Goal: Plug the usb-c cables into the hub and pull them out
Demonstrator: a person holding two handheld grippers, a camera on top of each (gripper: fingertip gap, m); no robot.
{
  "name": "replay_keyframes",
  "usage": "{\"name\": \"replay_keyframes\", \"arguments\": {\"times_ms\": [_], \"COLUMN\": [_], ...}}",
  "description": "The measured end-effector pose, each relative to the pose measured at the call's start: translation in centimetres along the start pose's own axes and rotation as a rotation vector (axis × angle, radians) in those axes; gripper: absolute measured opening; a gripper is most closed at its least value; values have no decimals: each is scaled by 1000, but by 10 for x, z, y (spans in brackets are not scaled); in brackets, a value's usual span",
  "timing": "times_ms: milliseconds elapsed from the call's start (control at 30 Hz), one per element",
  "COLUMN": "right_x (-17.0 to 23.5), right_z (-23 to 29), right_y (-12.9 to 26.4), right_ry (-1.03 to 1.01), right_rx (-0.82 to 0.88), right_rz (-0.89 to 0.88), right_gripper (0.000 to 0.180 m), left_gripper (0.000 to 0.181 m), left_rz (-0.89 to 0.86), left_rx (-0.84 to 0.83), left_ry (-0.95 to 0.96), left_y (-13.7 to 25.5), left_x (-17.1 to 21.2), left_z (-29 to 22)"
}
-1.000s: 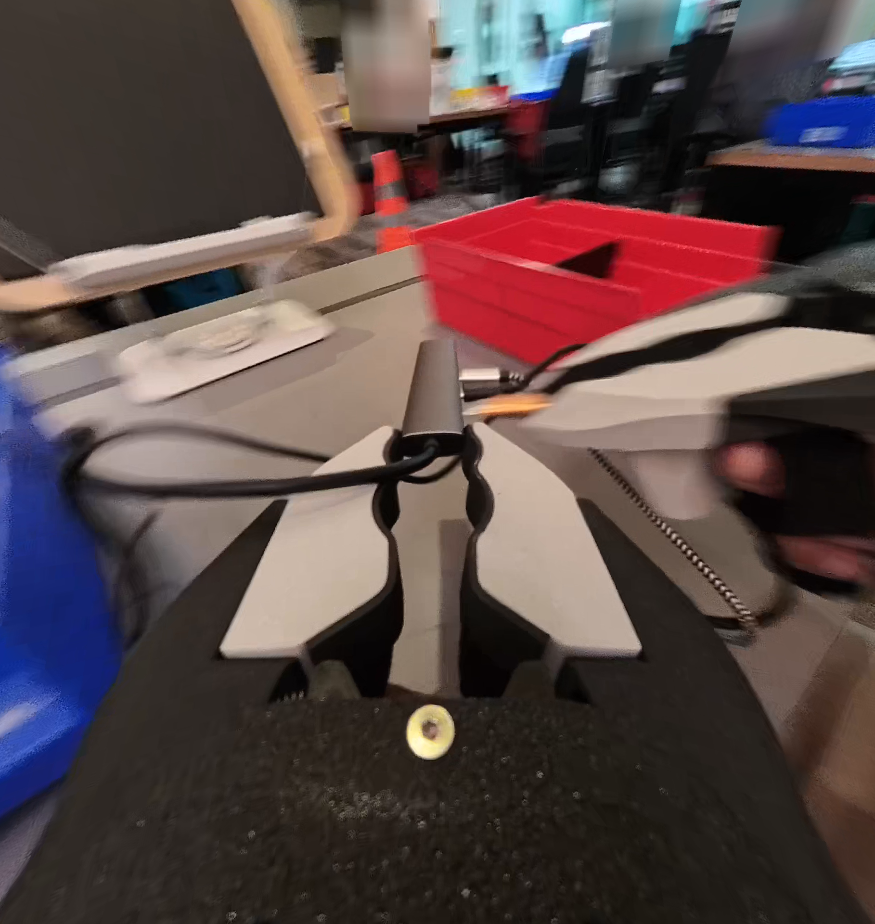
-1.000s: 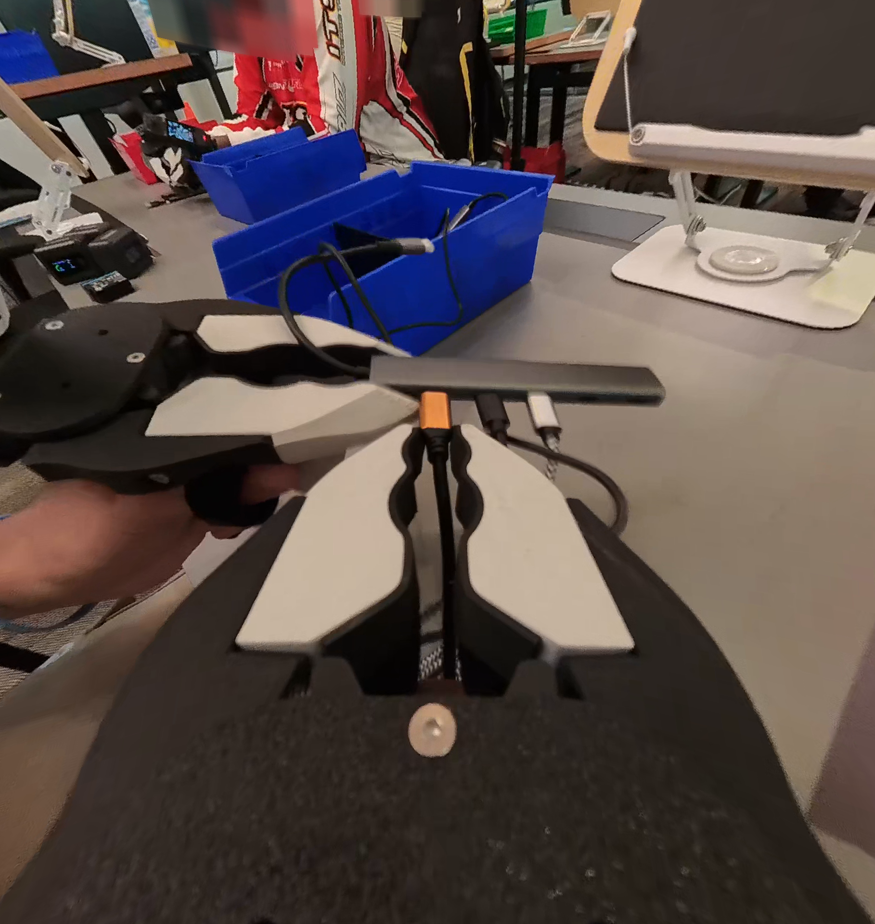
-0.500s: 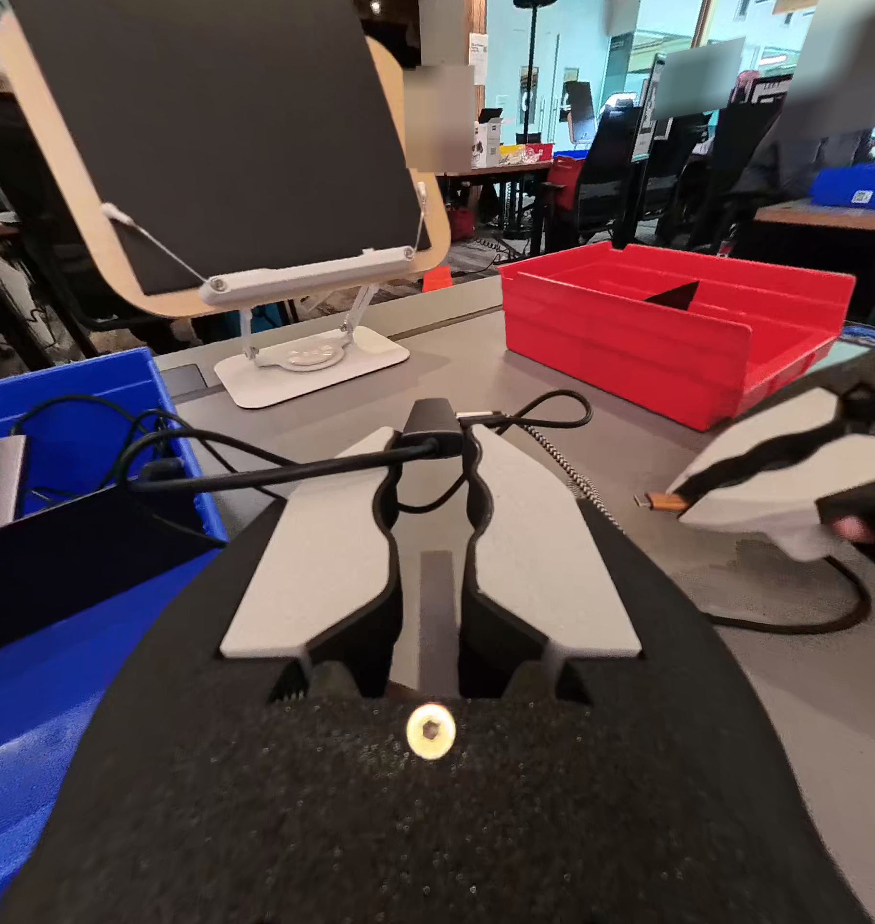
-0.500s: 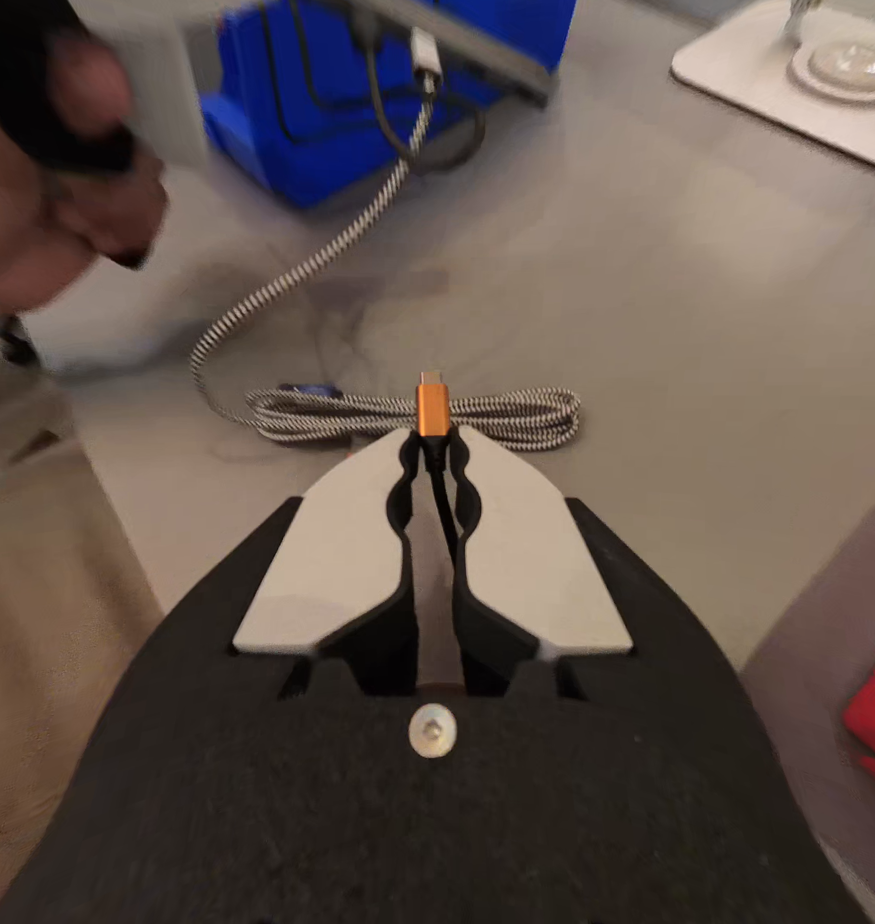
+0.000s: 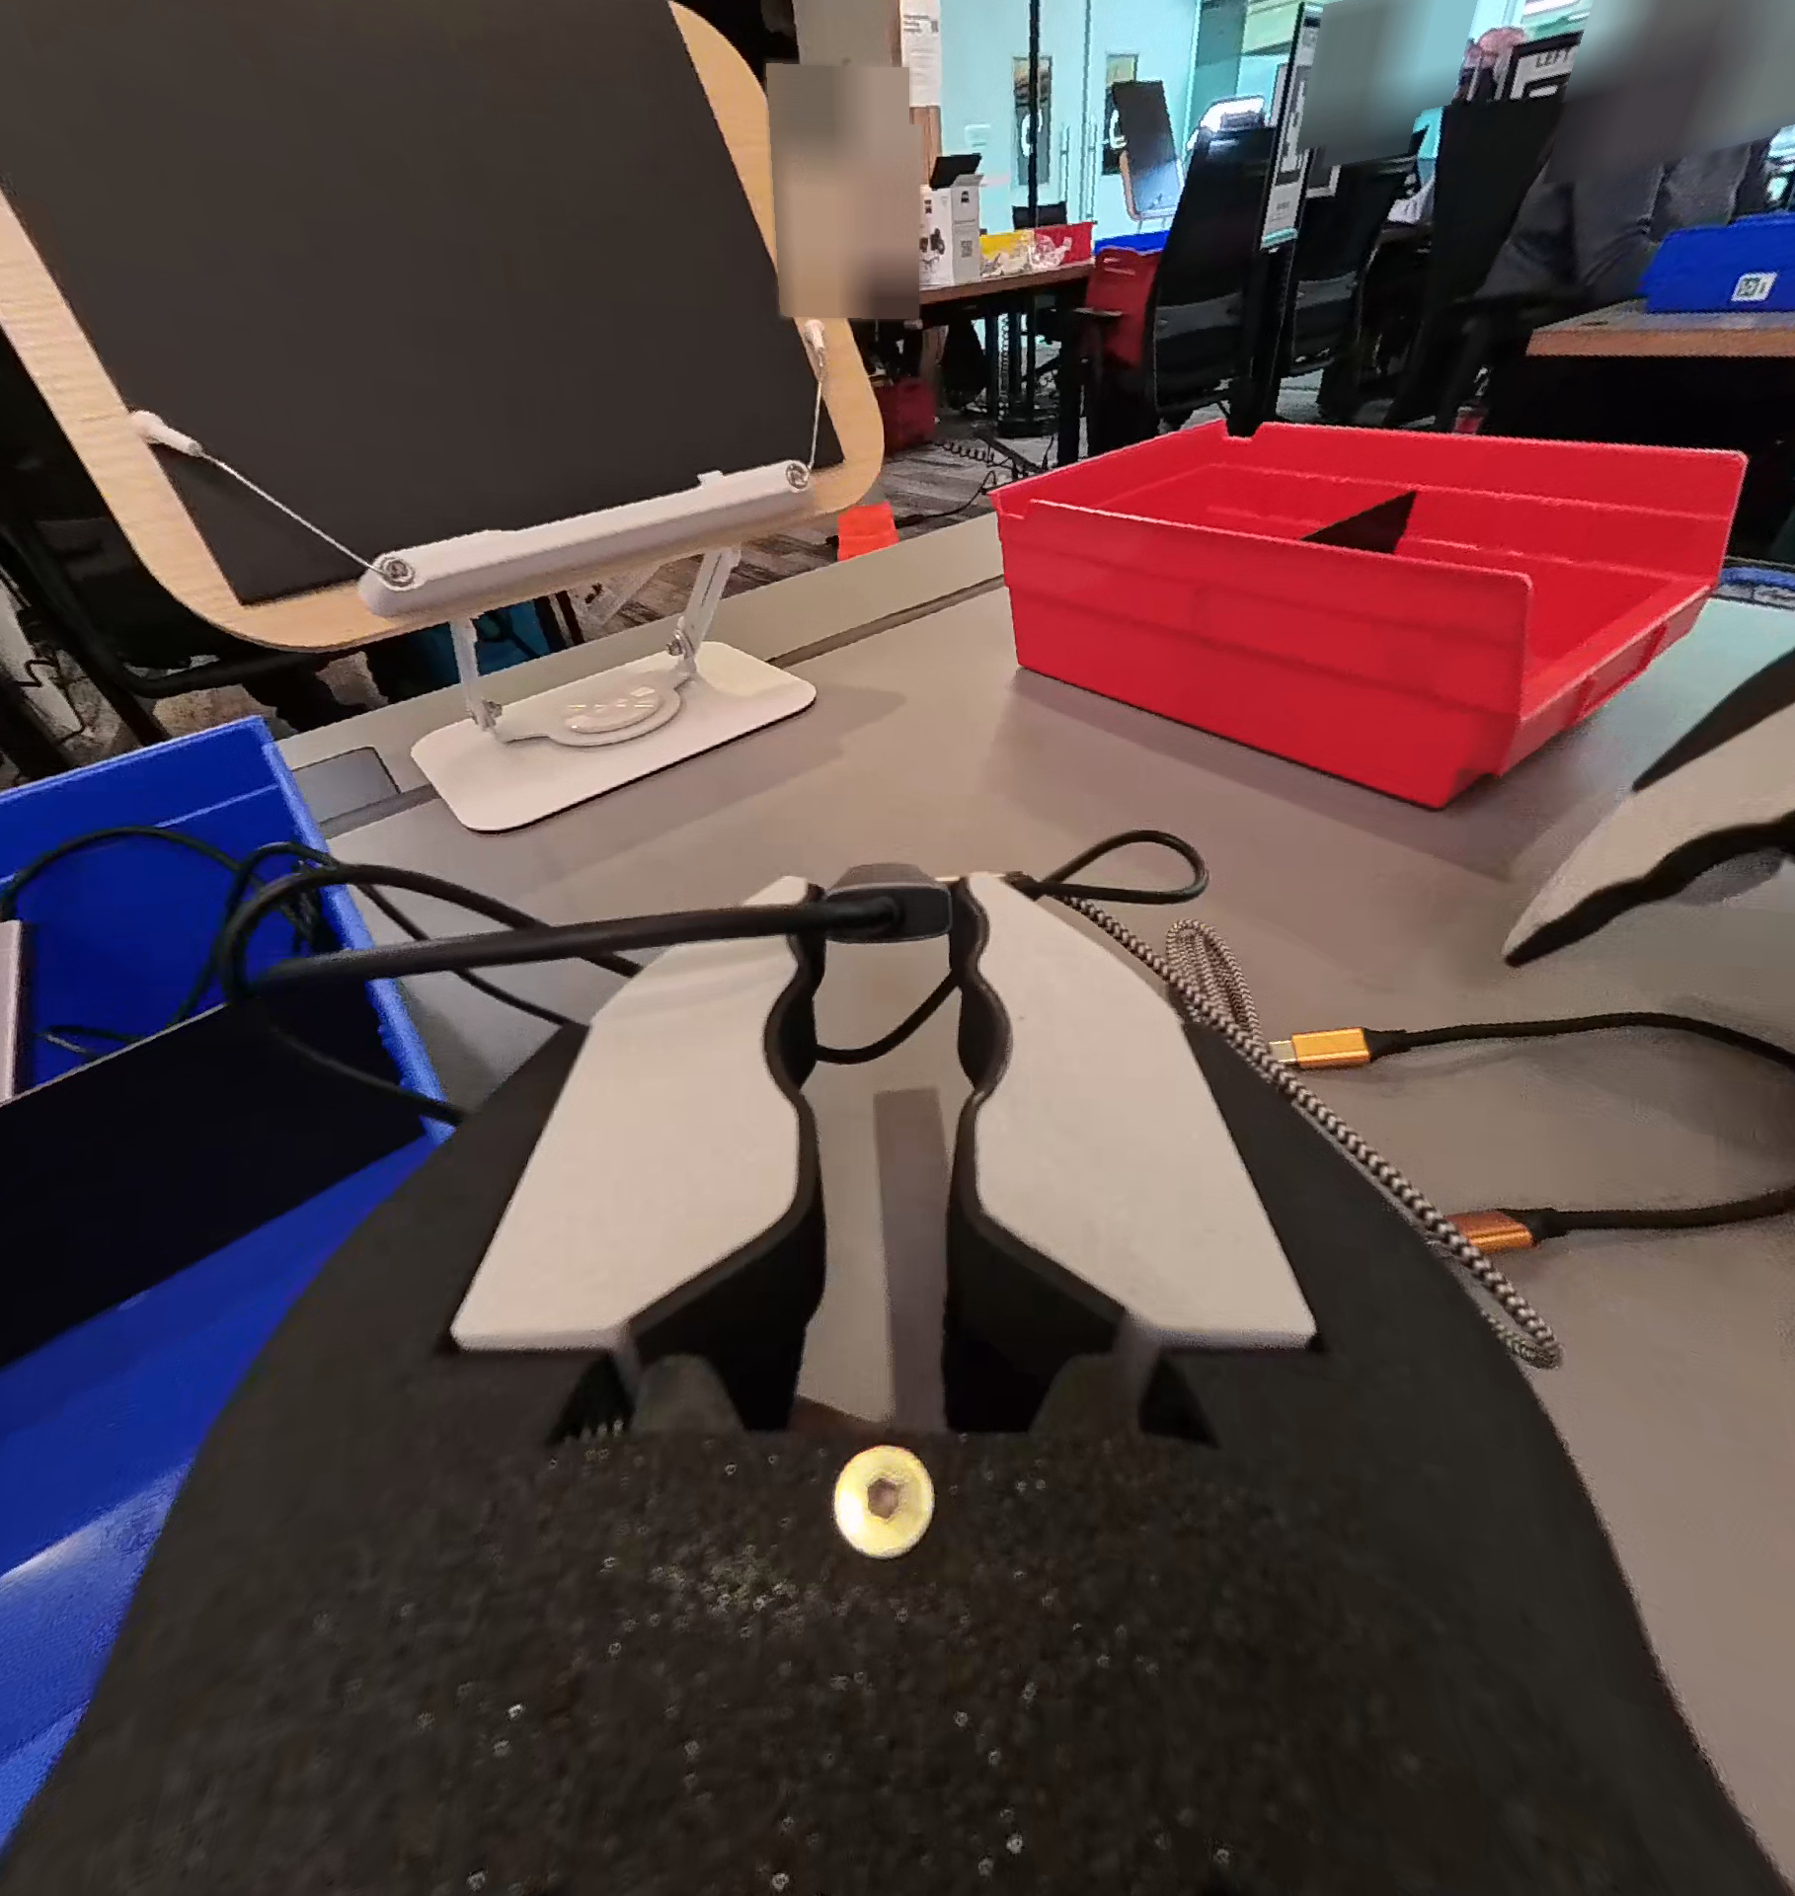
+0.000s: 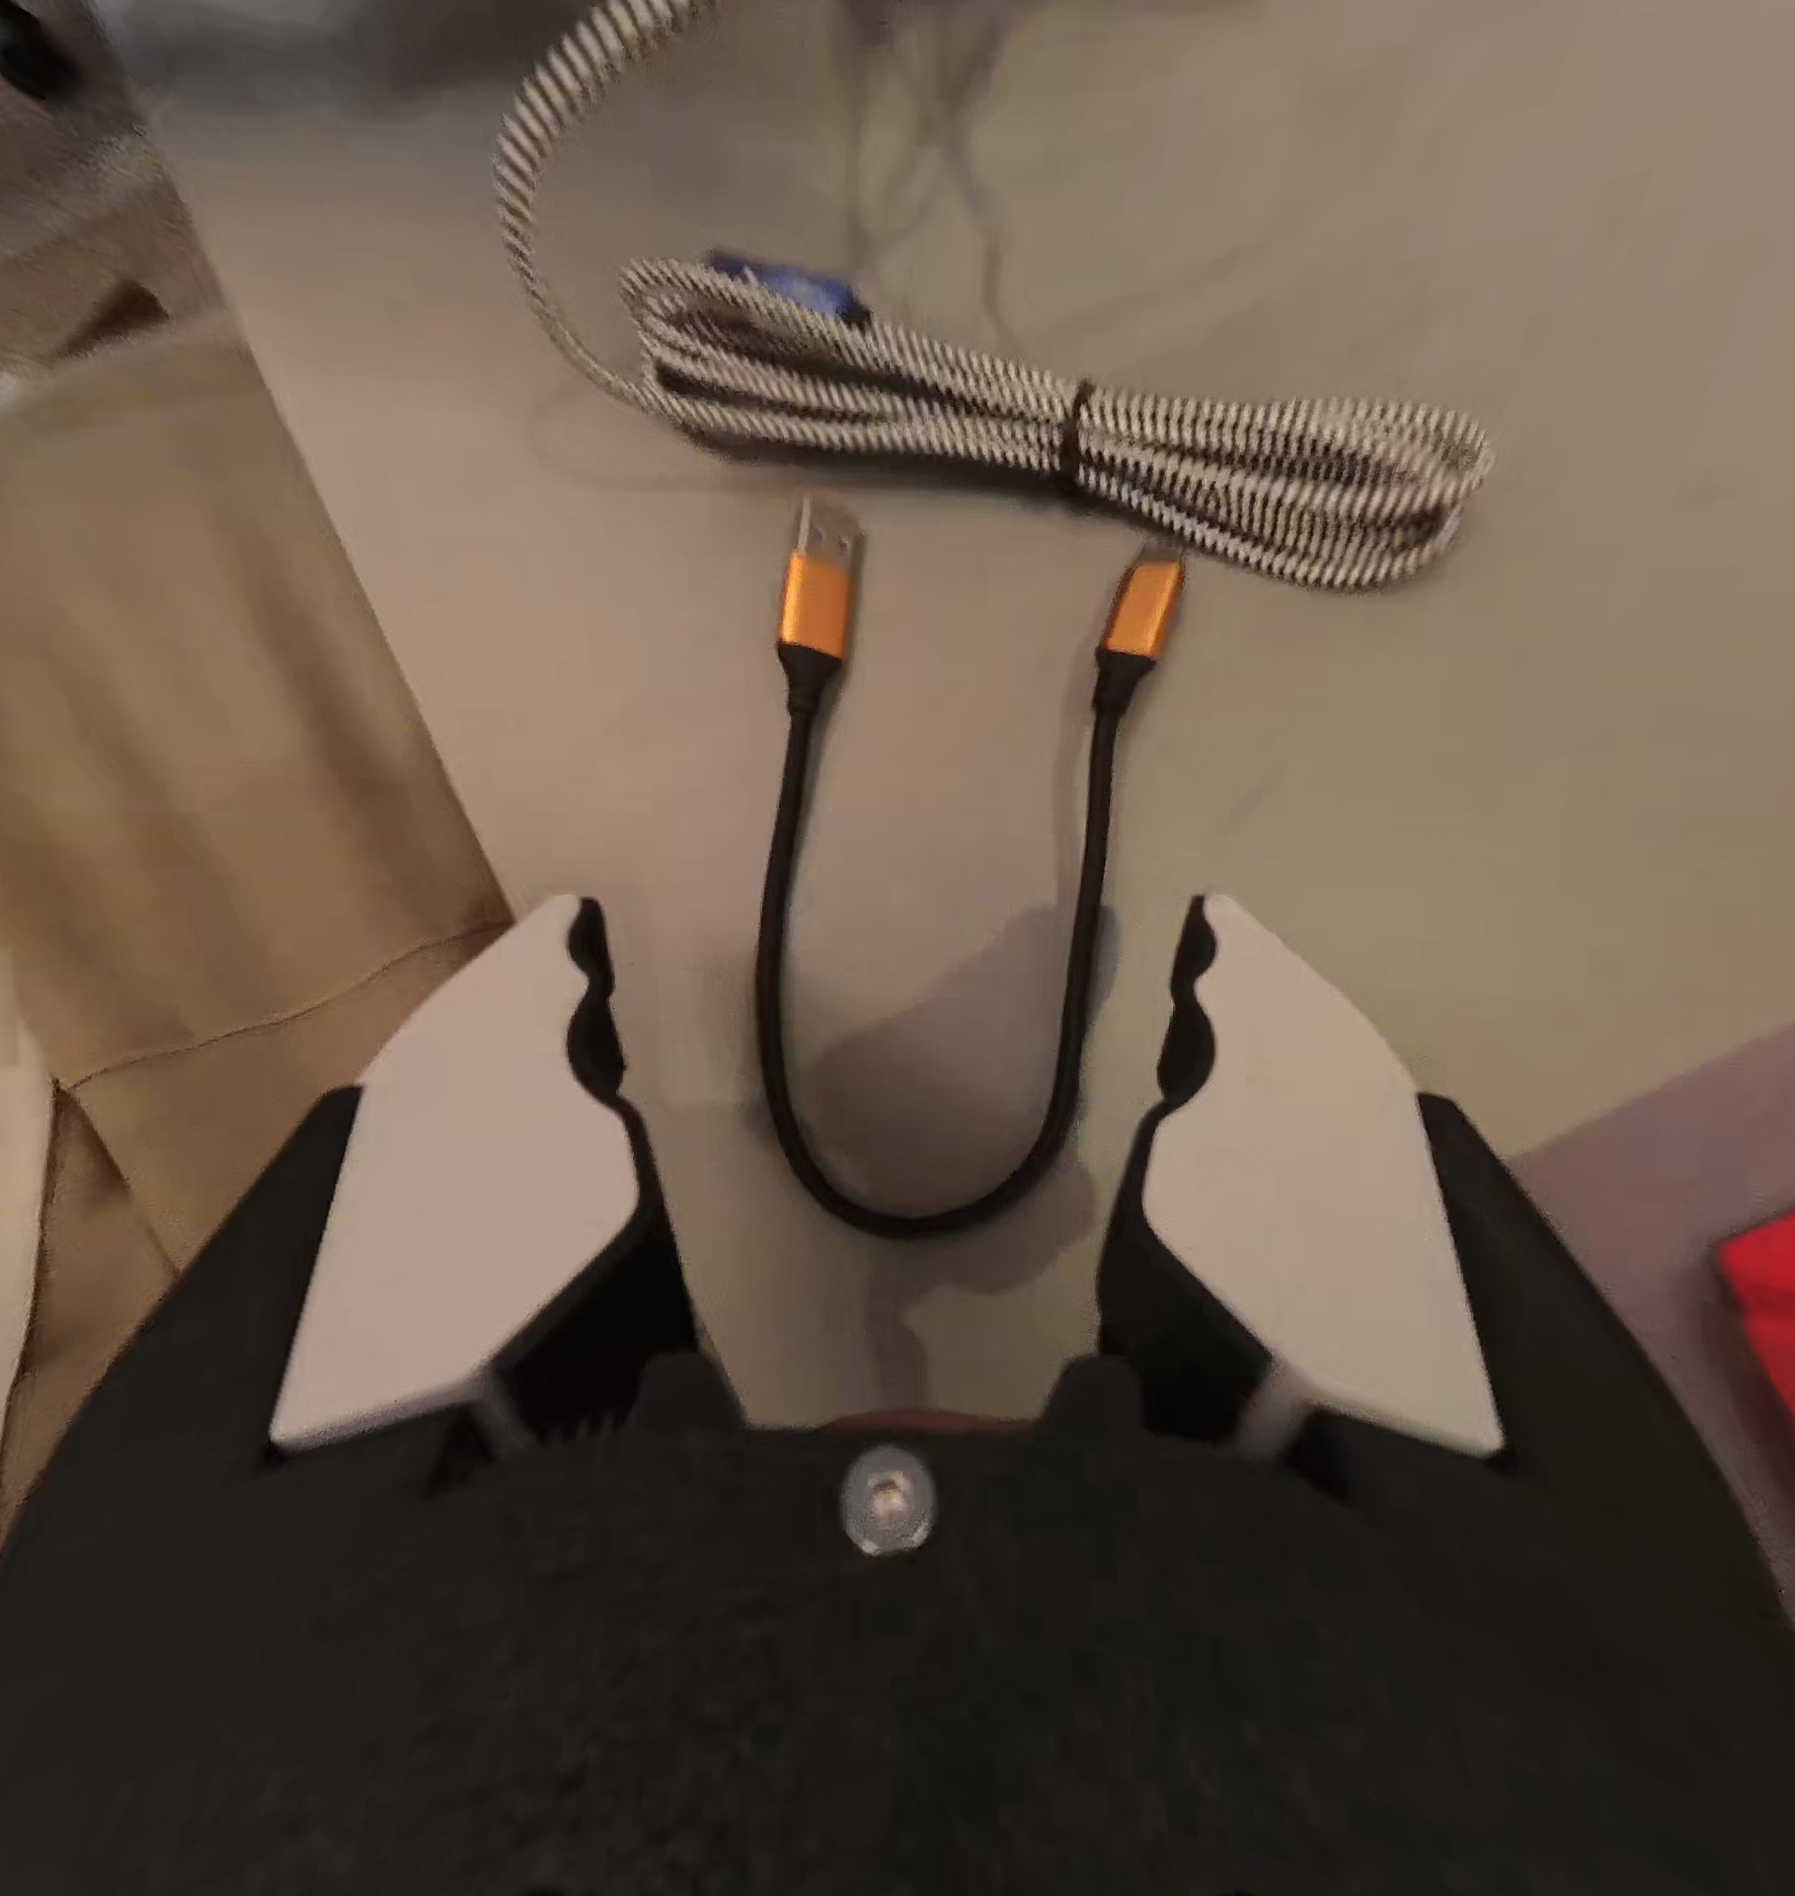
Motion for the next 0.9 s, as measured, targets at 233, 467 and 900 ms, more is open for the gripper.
{"name": "replay_keyframes", "arguments": {"times_ms": [233, 467, 900], "right_x": [6, 2, 30], "right_z": [-8, -4, -131], "right_y": [-13, -12, 177], "right_ry": [-32, 71, -204], "right_rx": [78, 112, 589], "right_rz": [65, 124, 63], "right_gripper": [70, 4, 4], "left_gripper": [22, 22, 22], "left_rz": [11, 12, -107], "left_rx": [22, 26, 121], "left_ry": [27, 21, 48], "left_y": [-2, -2, 4], "left_x": [2, 2, -9], "left_z": [-2, -3, -19]}}
Point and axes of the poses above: each gripper's, where its closed fingertips meet, y back along the fingers, x out of its underside, z = x × y across the jaws, the point moved 8 cm from there along y, back along the fingers, and after that the axes turned 3 degrees about -x, right-handed, at the moved point
